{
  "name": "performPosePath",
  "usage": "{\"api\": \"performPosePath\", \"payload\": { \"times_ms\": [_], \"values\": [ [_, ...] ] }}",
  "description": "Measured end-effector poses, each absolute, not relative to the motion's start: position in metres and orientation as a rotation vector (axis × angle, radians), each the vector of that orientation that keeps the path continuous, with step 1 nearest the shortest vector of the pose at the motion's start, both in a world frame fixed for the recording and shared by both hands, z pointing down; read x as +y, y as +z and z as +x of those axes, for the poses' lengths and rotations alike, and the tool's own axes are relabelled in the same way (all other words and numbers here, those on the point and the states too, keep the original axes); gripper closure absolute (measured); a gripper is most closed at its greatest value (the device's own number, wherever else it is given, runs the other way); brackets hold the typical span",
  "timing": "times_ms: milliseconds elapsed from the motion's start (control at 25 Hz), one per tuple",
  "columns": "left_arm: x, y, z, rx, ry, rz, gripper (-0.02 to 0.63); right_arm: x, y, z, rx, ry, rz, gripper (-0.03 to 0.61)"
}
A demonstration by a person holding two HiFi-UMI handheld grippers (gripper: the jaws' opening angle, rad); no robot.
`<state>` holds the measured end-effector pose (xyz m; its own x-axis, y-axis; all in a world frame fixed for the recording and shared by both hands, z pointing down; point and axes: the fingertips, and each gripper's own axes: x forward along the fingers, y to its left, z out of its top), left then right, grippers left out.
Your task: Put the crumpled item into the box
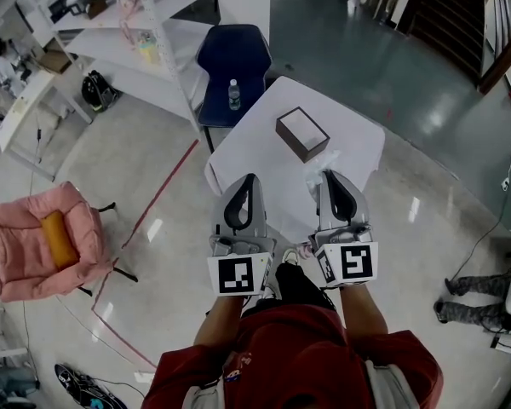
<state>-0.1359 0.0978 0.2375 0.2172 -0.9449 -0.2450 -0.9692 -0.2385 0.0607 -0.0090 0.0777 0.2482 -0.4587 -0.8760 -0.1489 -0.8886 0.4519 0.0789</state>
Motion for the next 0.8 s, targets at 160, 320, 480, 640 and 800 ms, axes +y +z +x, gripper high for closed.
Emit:
{"api": "performPosePath", "payload": {
  "times_ms": [160, 320, 480, 640, 800],
  "values": [
    [0.080, 0.246, -0.136, 1.856, 0.274, -2.367, 0.611, 0.057, 0.251, -0.008, 2.590, 0.215, -1.588, 0.574],
    [0.053, 0.238, -0.133, 1.863, 0.304, -2.359, 0.611, 0.031, 0.251, -0.005, 2.580, 0.200, -1.584, 0.574],
    [0.024, 0.239, -0.126, 1.846, 0.267, -2.355, 0.611, 0.001, 0.252, 0.001, 2.577, 0.196, -1.582, 0.574],
    [-0.006, 0.237, -0.117, 1.831, 0.254, -2.358, 0.611, -0.028, 0.251, 0.009, 2.570, 0.194, -1.591, 0.574],
    [-0.034, 0.232, -0.106, 1.832, 0.250, -2.356, 0.611, -0.058, 0.246, 0.019, 2.581, 0.198, -1.581, 0.574]
  ]
}}
